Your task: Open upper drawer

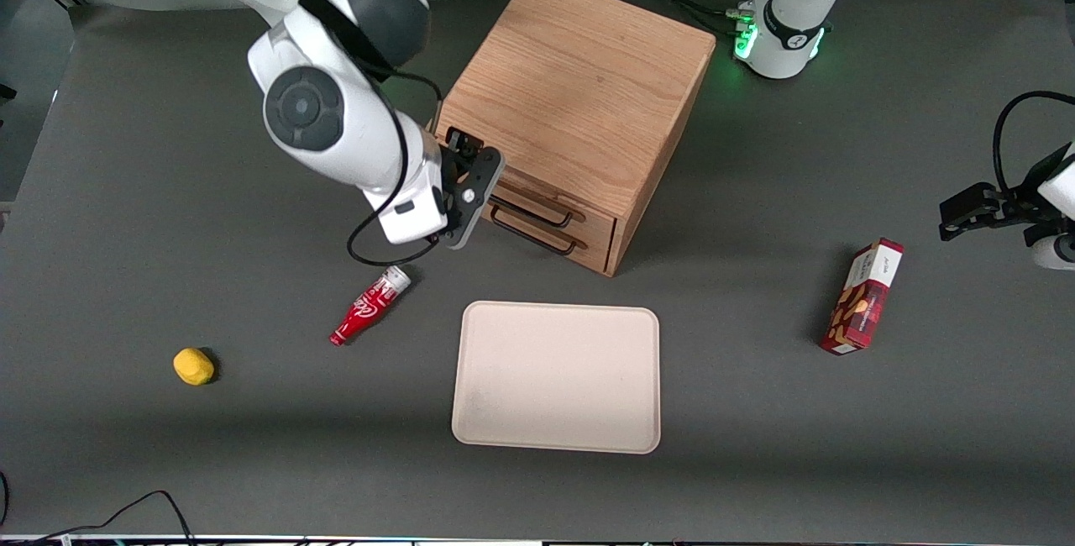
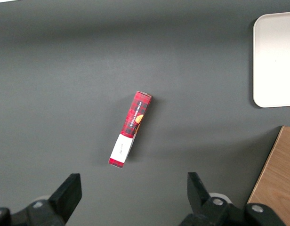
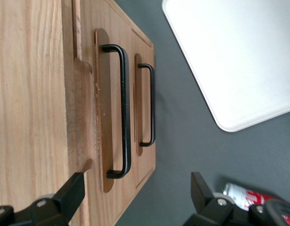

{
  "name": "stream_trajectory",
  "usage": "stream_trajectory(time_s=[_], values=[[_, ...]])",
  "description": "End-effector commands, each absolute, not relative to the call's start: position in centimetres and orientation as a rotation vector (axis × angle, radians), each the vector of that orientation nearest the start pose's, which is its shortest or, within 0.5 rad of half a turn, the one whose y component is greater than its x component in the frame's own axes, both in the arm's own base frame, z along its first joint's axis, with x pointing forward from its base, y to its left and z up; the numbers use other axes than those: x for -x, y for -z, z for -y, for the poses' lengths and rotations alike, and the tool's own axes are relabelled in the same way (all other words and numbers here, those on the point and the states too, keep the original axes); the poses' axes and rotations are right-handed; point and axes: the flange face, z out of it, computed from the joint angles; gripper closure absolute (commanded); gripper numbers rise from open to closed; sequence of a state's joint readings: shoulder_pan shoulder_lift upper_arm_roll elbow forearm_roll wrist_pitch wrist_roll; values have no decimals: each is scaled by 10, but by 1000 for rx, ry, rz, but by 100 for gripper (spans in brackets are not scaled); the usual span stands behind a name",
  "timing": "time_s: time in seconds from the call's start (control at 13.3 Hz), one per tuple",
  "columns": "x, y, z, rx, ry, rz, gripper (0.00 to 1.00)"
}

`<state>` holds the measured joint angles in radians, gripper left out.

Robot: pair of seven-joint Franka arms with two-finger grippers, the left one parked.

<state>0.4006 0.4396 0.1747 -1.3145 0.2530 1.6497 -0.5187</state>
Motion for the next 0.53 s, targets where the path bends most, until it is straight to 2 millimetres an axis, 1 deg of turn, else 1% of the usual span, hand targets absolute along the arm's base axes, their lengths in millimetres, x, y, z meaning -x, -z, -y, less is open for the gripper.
stream_trajectory(time_s=[0.0,0.08,0.45], values=[[-576,-486,-373,2362,-127,1411,0],[-575,-485,-377,2360,-106,1412,0],[-577,-463,-388,2367,-78,1407,0]])
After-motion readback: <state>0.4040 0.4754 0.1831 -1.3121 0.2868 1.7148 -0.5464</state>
